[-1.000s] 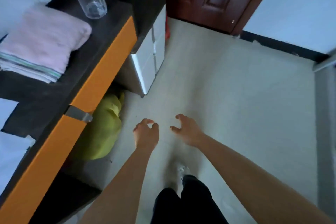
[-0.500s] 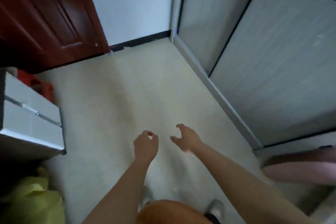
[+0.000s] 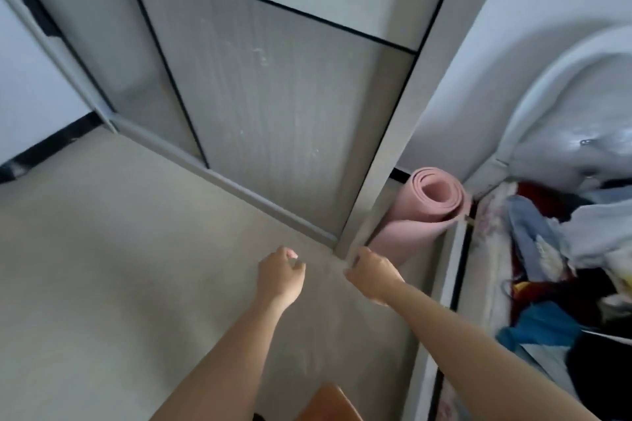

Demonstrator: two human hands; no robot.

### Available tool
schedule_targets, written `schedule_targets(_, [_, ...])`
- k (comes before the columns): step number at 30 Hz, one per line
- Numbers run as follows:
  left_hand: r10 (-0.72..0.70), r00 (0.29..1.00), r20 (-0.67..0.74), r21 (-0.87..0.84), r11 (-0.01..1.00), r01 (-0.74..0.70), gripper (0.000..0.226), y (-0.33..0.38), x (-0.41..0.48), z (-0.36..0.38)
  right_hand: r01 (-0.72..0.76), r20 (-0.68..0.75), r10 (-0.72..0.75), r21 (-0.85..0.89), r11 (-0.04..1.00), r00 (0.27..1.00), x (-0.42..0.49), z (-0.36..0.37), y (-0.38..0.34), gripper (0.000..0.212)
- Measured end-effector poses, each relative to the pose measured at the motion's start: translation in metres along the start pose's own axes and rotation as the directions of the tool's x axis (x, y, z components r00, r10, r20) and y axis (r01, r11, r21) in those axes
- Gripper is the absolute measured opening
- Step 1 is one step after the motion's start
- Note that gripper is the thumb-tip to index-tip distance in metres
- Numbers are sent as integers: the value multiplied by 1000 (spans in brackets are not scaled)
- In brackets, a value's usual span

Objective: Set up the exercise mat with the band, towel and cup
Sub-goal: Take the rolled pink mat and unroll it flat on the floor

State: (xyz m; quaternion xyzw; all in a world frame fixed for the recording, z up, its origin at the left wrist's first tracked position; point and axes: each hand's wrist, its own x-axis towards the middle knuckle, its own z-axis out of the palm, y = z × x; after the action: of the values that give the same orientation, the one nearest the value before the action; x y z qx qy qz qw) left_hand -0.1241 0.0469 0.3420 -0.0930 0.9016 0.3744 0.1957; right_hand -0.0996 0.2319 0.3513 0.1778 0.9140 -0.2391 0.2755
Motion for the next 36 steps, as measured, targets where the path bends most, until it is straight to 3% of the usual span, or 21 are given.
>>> schedule_targets(2, [58,997,60,11,998,-59,24,36,9,24,-45,-9,46,39,998,999,12,-23,34,45])
schedule_targets(6, [146,972,184,54,986,-158,27,96,40,74,-150,-55,162,171,974,985,37,-60,95,56])
schedule_targets(14, [156,891,425,207,942,-264,30,181,117,165,-291,-79,328,301,908,941,114,-120,177,55])
schedule_targets(19, [145,833,534,310,883,-353,33,205,152,213,-315,-69,353,316,895,933,159,-138,218,53])
schedule_targets(21, [144,806,574,372,831,-413,40,210,162,232,-296,-66,319,239,925,945,176,-141,233,58])
schedule_targets(24, [179,791,585,432,756,-491,65,216,173,263,-199,-109,196,-13,980,974,203,-142,253,73])
schedule_targets(27, [309,757,575,492,609,-622,82,225,183,284,-38,-122,13,-211,977,992,224,-140,265,84])
schedule_targets(32, [341,703,624,506,508,-696,108,230,211,317,215,21,-234,-486,847,972,267,-139,294,91])
schedule_targets(36, [296,724,623,578,449,-681,112,225,224,334,325,137,-303,-574,751,943,293,-144,303,83])
